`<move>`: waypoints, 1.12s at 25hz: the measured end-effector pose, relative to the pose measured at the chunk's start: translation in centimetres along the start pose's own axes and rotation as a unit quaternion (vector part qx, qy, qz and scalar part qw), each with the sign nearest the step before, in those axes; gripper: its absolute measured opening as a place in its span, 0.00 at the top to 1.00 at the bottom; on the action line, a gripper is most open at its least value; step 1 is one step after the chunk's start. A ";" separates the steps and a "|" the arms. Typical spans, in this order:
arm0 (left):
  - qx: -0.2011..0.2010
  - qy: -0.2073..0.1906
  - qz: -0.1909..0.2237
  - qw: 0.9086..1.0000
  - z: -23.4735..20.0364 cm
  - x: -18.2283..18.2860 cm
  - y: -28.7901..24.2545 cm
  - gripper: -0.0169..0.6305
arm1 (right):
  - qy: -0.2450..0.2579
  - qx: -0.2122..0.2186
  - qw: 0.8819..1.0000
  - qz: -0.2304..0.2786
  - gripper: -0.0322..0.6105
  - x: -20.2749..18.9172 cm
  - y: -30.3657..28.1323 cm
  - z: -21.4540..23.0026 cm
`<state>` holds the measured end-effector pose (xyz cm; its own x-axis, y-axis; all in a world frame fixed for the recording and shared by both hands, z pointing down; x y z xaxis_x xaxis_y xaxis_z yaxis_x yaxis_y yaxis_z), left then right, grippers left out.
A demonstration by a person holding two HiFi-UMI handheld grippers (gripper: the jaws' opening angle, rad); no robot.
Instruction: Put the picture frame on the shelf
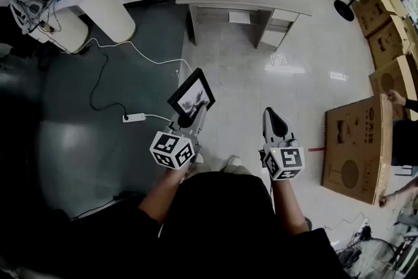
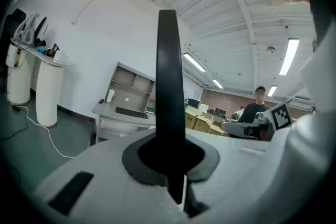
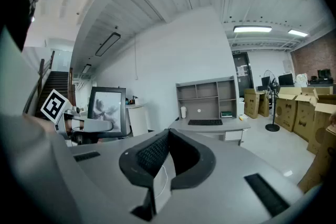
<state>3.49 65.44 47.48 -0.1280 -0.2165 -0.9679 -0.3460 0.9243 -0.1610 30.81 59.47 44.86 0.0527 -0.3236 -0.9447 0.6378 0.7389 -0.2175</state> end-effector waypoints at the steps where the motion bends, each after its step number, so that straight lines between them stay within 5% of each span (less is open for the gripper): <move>1: 0.003 -0.001 0.000 1.000 0.2 0.0 0.0 0.94 | 0.004 -0.002 1.000 -0.002 0.93 0.0 0.1 0.1; 17: 0.042 -0.013 0.016 0.999 7.1 -1.9 -3.2 0.94 | -0.001 0.023 1.000 0.008 0.93 -1.1 2.7 6.1; 28: 0.059 -0.016 0.010 0.998 6.4 -2.1 -4.2 0.94 | -0.029 0.044 0.998 -0.015 0.93 -2.8 0.7 7.8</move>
<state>11.19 63.99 49.00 -0.1041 -0.1888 -0.9765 -0.2308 0.9596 -0.1609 37.08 56.31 49.20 0.0753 -0.3809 -0.9216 0.7052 0.6738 -0.2208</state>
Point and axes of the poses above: the fingertips, and each gripper's own axes: y backward along the fingers, z to its right, x out of its top, the point moved 9 cm from there along y, backward along the fingers, and after that the axes turned 9 degrees about -y, right-handed, at the moved point
